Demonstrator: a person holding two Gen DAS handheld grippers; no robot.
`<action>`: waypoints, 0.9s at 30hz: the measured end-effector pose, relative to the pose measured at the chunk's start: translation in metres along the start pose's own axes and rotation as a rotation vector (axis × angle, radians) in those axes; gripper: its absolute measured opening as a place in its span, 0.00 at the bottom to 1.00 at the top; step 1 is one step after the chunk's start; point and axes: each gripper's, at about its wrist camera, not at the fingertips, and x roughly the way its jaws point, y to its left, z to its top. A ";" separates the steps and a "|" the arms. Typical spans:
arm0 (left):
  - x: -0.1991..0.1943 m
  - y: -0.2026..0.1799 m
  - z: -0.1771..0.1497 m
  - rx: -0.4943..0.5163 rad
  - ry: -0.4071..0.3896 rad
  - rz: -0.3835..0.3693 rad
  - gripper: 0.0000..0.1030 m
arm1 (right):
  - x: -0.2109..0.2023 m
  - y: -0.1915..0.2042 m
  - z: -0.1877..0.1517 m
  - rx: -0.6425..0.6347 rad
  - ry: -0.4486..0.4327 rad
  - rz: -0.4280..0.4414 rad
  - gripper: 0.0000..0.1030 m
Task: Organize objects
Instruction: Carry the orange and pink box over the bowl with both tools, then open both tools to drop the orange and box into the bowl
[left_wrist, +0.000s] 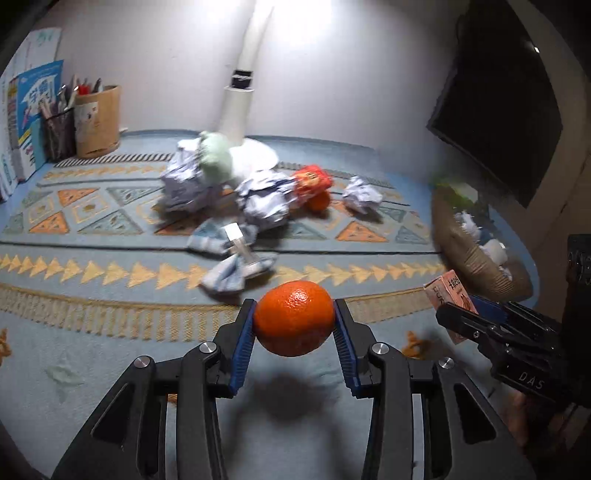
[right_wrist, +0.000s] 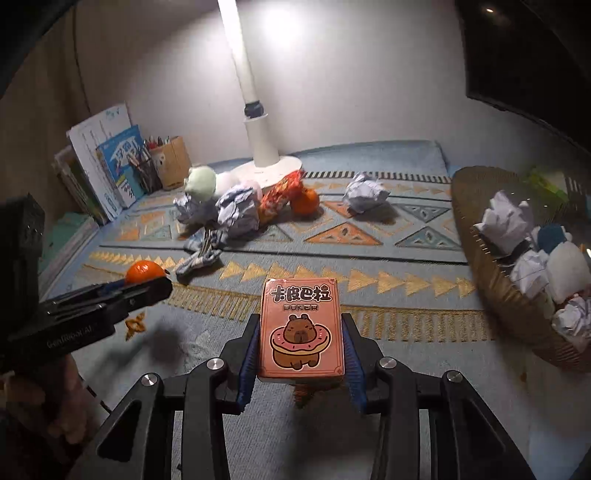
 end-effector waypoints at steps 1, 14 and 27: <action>0.000 -0.019 0.009 0.032 -0.015 -0.028 0.36 | -0.021 -0.012 0.010 0.018 -0.053 -0.028 0.39; 0.065 -0.206 0.067 0.217 0.019 -0.345 0.37 | -0.079 -0.176 0.028 0.427 -0.147 -0.296 0.39; 0.014 -0.113 0.034 0.071 -0.045 -0.234 0.76 | -0.073 -0.118 0.027 0.282 -0.140 -0.162 0.58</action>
